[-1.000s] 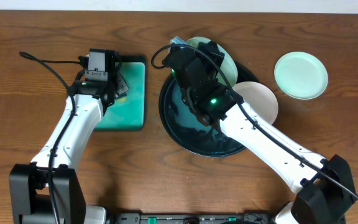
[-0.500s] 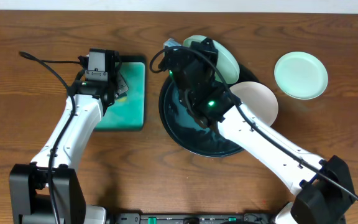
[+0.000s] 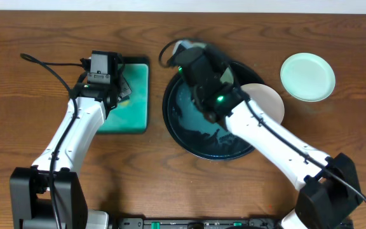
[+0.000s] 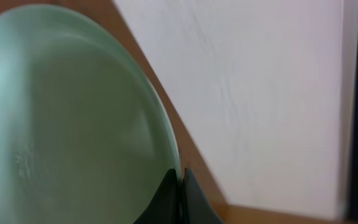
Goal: Clean dirty plates on tray and stack at the side
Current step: 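Lift the pale green plate with the right gripper and carry it right, then lower the plate onto the plate stack and open the right gripper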
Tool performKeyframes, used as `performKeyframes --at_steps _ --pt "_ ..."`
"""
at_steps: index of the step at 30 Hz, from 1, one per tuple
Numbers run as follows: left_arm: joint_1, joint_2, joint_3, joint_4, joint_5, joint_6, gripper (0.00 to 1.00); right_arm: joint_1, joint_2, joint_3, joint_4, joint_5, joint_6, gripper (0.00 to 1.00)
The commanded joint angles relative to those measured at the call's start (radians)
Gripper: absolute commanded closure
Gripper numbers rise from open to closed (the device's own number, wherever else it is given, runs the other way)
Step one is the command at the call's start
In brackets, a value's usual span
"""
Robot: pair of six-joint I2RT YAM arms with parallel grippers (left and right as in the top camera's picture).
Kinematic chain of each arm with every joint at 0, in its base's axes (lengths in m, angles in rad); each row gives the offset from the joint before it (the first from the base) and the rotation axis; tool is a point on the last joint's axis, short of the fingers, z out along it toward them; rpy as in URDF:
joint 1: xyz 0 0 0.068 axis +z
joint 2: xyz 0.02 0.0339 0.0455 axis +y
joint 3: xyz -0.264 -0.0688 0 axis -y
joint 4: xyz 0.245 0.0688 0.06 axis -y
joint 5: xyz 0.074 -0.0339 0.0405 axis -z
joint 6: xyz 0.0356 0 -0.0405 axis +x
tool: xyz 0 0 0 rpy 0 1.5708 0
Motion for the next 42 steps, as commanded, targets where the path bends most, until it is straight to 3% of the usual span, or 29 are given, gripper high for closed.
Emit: performKeyframes --at_steps 1,9,14,24,29,33,37,42 --pt "0.006 0.005 -0.006 0.001 -0.019 0.006 0.93 -0.094 0.004 0.003 -0.004 -0.084 0.272 0.99" --pt "0.006 0.005 -0.006 0.0 -0.019 0.006 0.93 -0.444 0.005 0.003 -0.079 -0.813 0.738 0.99" --pt "0.006 0.005 -0.006 0.001 -0.019 0.006 0.93 -0.706 0.008 0.003 -0.093 -1.027 0.989 0.99" --pt "0.006 0.005 -0.006 0.001 -0.019 0.006 0.93 -1.059 0.028 -0.059 -0.13 -0.933 1.213 0.99" --pt "0.006 0.005 -0.006 0.006 -0.019 0.006 0.93 -1.108 0.029 -0.13 -0.087 -0.889 1.221 0.99" --pt "0.006 0.005 -0.006 0.012 -0.019 0.006 0.93 -1.105 0.029 -0.226 0.022 -0.738 1.221 0.99" --pt "0.006 0.005 -0.006 0.011 -0.019 0.006 0.93 -1.109 0.029 -0.317 0.137 -0.725 1.221 0.99" --pt "0.006 0.005 -0.006 0.012 -0.019 0.006 0.93 -1.109 0.034 -0.341 0.166 -0.718 1.205 0.99"
